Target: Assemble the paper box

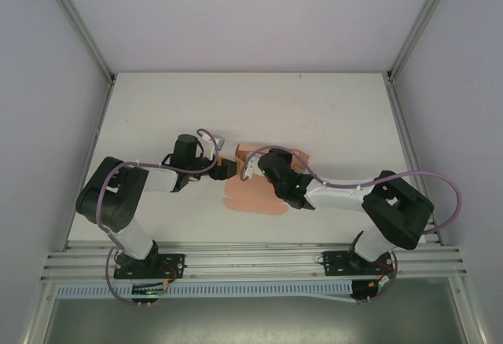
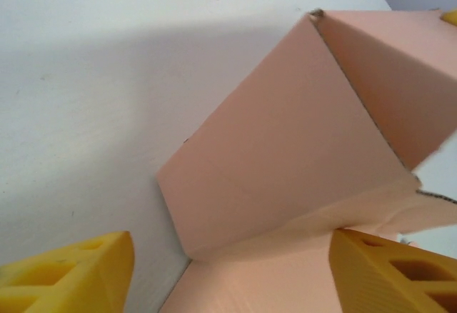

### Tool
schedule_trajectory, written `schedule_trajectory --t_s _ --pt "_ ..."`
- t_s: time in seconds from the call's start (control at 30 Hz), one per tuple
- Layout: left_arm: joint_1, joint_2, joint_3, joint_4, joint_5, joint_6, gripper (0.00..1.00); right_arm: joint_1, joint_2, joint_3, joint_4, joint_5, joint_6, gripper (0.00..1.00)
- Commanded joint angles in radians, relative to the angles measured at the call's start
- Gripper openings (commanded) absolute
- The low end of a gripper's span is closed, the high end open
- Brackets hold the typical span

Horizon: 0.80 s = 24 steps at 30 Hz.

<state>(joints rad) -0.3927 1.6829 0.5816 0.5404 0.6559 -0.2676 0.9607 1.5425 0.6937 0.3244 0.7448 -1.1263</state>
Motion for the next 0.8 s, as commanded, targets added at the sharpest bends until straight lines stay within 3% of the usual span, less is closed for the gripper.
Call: schedule_trajectory --t_s 0.0,0.17,0.43,0.57,0.77 --pt "-0.017 -0.023 -0.032 0.088 -0.012 0.051 0.77 0.025 0.048 -0.032 0.038 0.057 -0.038 0.0" --pt "-0.02 -0.014 -0.078 0.186 0.007 0.057 0.77 0.051 0.087 -0.048 0.057 0.09 -0.038 0.0" --pt "-0.021 0.008 -0.018 0.188 -0.033 0.078 0.69 0.07 0.081 -0.046 0.023 0.083 -0.006 0.0" --pt "-0.021 0.039 0.034 0.155 -0.084 0.086 0.65 0.071 0.07 -0.039 -0.014 0.054 0.018 0.0" --pt "-0.026 0.087 0.052 0.238 -0.078 0.074 0.66 0.071 0.068 -0.017 -0.094 -0.016 0.06 0.0"
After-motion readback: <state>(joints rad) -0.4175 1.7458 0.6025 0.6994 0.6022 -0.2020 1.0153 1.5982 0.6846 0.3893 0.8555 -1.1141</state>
